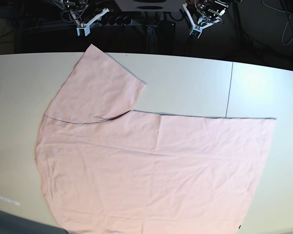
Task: Fold the T-shirt properly
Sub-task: 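Move both grippers from rest toward the pink T-shirt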
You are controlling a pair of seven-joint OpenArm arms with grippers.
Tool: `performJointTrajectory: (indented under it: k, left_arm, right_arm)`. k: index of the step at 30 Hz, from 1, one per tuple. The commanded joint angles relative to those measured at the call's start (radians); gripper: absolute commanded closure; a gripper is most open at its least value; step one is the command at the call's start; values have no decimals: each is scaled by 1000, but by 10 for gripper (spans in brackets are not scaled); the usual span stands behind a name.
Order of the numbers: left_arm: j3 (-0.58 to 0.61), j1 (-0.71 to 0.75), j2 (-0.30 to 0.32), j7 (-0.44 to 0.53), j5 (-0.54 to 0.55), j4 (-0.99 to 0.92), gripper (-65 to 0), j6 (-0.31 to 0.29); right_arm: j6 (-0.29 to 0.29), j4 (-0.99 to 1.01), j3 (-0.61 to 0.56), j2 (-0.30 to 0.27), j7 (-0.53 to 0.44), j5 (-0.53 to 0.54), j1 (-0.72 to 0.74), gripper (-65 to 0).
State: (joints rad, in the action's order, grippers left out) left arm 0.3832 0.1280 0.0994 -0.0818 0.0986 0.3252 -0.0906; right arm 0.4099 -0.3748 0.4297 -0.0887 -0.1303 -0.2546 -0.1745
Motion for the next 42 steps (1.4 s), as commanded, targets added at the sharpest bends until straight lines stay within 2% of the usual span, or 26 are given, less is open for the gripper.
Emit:
performJointTrajectory:
  k: [1, 6, 15, 17, 23, 26, 30, 32, 37, 42]
  left_arm:
    - [1, 8, 1, 4, 1, 7, -271, 0]
    - [1, 52, 14, -9, 1, 77, -271, 0]
    - [-2, 181, 78, -20, 17, 315, -271, 0]
    - [-15, 197, 87, -21, 16, 344, -271, -13]
    - [-114, 242, 87, -55, 17, 401, -271, -145]
    - [-194, 296, 87, -66, 20, 475, -271, -217]
    - [-290, 392, 116, -66, 142, 642, -271, -369]
    - [-331, 445, 127, -85, 203, 743, -271, -427]
    - [-397, 559, 156, -153, 308, 999, -271, -469]
    - [-420, 650, 171, -190, 313, 1239, -271, -475]
  right_arm:
    - [-69, -16, 0, -9, -12, 5, -6, -182]
    - [-14, -64, 0, -14, -12, 27, -27, -182]
    - [-12, -196, 0, -14, -11, 43, -144, -182]
    - [-8, -224, 0, -15, -12, 91, -171, -182]
    - [70, -318, -2, -23, 4, 196, -250, -182]
    - [77, -377, -13, -34, 72, 296, -304, -182]
    - [89, -500, -13, -44, 176, 426, -388, -182]
    - [103, -576, -13, -53, 216, 491, -432, -182]
    - [115, -800, -13, -93, 362, 669, -534, -182]
    - [121, -1044, -13, -142, 506, 809, -618, -182]
